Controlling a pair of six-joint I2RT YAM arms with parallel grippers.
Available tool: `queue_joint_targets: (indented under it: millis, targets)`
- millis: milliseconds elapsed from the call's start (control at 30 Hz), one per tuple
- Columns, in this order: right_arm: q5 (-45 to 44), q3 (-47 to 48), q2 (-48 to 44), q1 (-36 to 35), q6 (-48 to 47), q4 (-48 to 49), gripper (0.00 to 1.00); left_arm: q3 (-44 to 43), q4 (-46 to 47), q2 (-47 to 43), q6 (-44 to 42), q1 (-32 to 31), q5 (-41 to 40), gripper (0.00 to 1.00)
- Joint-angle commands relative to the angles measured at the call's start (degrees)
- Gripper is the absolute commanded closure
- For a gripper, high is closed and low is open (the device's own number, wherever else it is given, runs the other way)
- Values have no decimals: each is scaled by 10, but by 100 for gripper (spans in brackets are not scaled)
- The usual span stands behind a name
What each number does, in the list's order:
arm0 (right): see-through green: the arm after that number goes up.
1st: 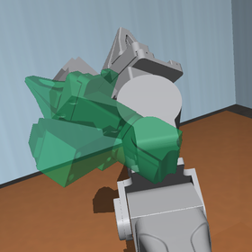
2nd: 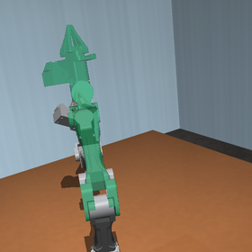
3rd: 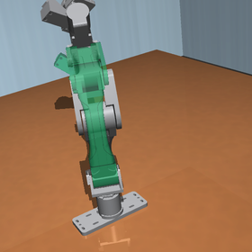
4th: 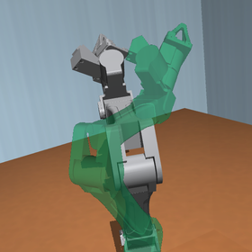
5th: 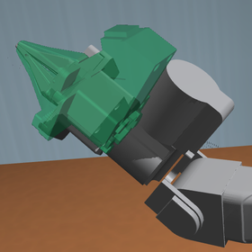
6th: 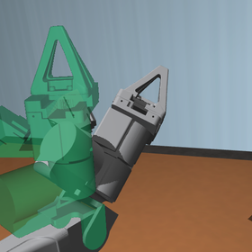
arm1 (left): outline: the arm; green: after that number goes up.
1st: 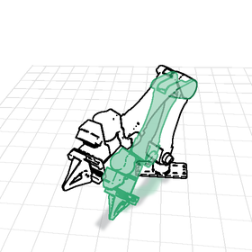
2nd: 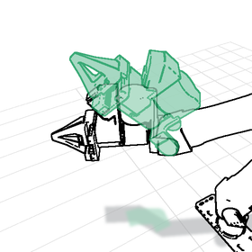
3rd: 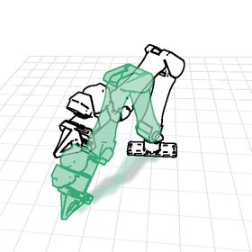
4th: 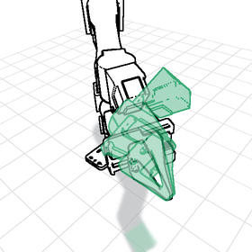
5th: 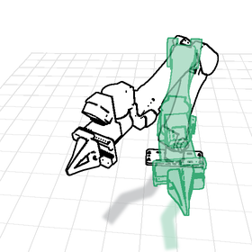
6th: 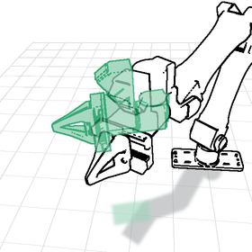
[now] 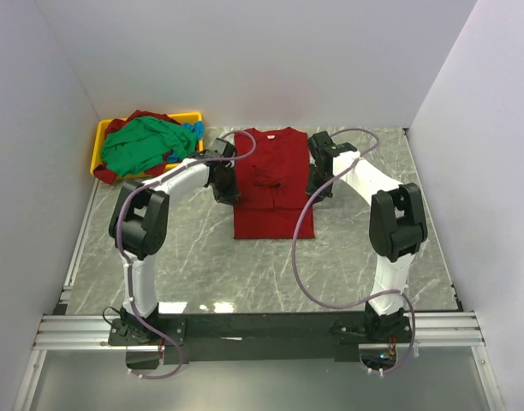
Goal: Fold and stack the t-shirts
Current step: Fold the tshirt
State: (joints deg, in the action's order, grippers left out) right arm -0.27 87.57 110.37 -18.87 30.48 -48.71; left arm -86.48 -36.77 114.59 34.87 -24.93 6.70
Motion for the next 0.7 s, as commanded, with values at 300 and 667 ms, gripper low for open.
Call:
queue_joint_targets:
  millis: [300, 667]
  targets:
    - [28, 134, 78, 30, -33, -42, 96, -103, -25, 57, -11, 33, 14, 80]
    - [107, 272, 113, 73, -18, -46, 62, -194, -22, 60, 16, 59, 8, 53]
